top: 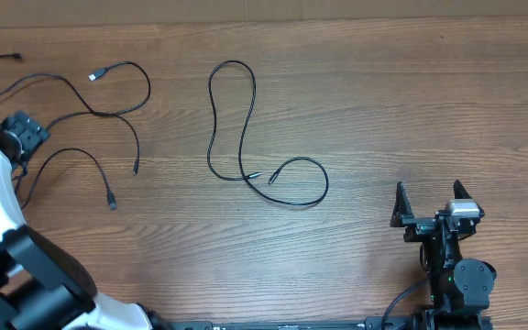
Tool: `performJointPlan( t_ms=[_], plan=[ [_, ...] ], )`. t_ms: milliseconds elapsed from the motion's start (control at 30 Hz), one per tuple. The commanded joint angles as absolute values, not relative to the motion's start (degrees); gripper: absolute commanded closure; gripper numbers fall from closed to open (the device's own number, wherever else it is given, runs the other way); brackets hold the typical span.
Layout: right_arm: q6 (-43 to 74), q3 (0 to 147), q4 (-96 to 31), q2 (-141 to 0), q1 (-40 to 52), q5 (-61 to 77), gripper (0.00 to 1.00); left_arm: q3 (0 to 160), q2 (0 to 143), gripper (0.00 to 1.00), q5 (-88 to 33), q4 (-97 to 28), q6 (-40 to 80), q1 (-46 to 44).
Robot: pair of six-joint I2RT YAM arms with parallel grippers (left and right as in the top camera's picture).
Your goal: Untangle cables
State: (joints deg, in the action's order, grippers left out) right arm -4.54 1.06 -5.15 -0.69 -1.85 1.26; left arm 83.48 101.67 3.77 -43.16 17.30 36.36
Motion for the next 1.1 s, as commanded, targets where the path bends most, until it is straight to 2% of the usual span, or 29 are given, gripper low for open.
performJointPlan(
  t_ms=[0,233,300,400,633,700,833,900,933,1067],
  plan=[
    [-4.3,0.5,-4.8,-0.2,-1.9,1.3,0.00,82.2,106.2,0.14,10.5,-43.5,14.1,39.2],
    [-4.3,0.5,-4.8,-0.2,-1.9,1.3,0.00,82.1,111.7,0.09,10.5,-43.9,14.1,43.5],
    [-4.3,0.5,-4.8,-0.2,-1.9,1.3,0.00,82.2,113.3,0.12,10.5,-44.5,14.0,44.4],
    [-4.3,0.5,-4.8,-0.2,-1.9,1.3,0.00,82.2,115.7,0.23,10.5,-45.2,11.3,45.5],
    [-4.3,0.5,-4.8,-0.2,-1.9,1.3,0.00,82.1,119.4,0.21,7.9,-45.4,10.3,46.2],
    [-4.3,0.5,-4.8,-0.2,-1.9,1.3,0.00,82.1,120.0,0.24,6.9,-45.3,10.3,46.2],
    [-4.3,0.5,-4.8,-0.2,-1.9,1.3,0.00,82.1,120.5,0.52,6.8,-44.8,10.3,46.2],
    [-4.3,0.5,-4.8,-0.2,-1.9,1.3,0.00,82.2,120.5,0.86,6.8,-43.9,10.3,46.2],
    [-4.3,0.5,-4.8,-0.2,-1.9,1.3,0.00,82.2,120.5,0.96,6.8,-43.5,10.3,46.2],
    [-4.3,0.5,-4.8,-0.2,-1.9,1.3,0.00,82.7,120.4,0.96,6.8,-42.9,10.3,46.2]
  ],
)
